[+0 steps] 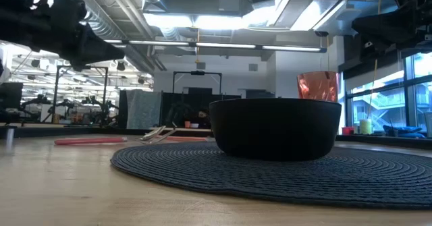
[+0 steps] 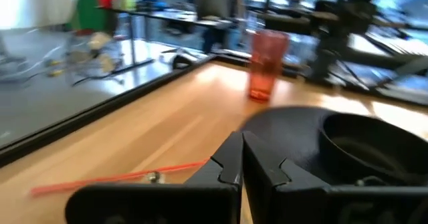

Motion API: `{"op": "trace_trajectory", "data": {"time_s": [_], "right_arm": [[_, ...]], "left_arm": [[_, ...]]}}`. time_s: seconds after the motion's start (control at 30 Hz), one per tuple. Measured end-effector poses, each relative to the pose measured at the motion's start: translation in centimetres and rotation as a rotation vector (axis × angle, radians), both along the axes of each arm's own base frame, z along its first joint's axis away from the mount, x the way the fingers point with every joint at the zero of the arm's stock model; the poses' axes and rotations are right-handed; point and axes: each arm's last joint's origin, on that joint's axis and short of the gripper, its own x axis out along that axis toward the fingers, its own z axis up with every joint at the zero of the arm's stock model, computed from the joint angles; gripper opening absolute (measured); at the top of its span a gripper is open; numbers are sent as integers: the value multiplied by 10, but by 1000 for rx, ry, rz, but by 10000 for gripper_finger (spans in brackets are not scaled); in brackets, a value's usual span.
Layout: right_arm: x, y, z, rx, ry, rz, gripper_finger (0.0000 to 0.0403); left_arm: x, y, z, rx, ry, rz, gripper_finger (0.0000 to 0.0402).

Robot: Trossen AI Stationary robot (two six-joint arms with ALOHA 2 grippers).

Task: Pick & Place Utensil
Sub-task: Put the orange spoon into the black bowl on the black mat

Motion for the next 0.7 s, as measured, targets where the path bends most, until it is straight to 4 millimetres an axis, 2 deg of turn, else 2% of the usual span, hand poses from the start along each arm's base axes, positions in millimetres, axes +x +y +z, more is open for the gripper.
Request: {"op": "trace_trajectory", "data": {"time_s": [0.2,0.37,0.53,0.7], "right_arm": [[0,0,0,5,0,-16,25],[0,0,0,5,0,-16,26],[0,-1,0,-9,-4,-25,26],[0,-1,1,8,-6,-42,26]], "left_arm": [[0,1,1,-42,-29,55,5],[7,0,21,-59,-1,99,6],[23,7,44,-180,243,213,6],[48,22,45,-285,585,290,6]]}}
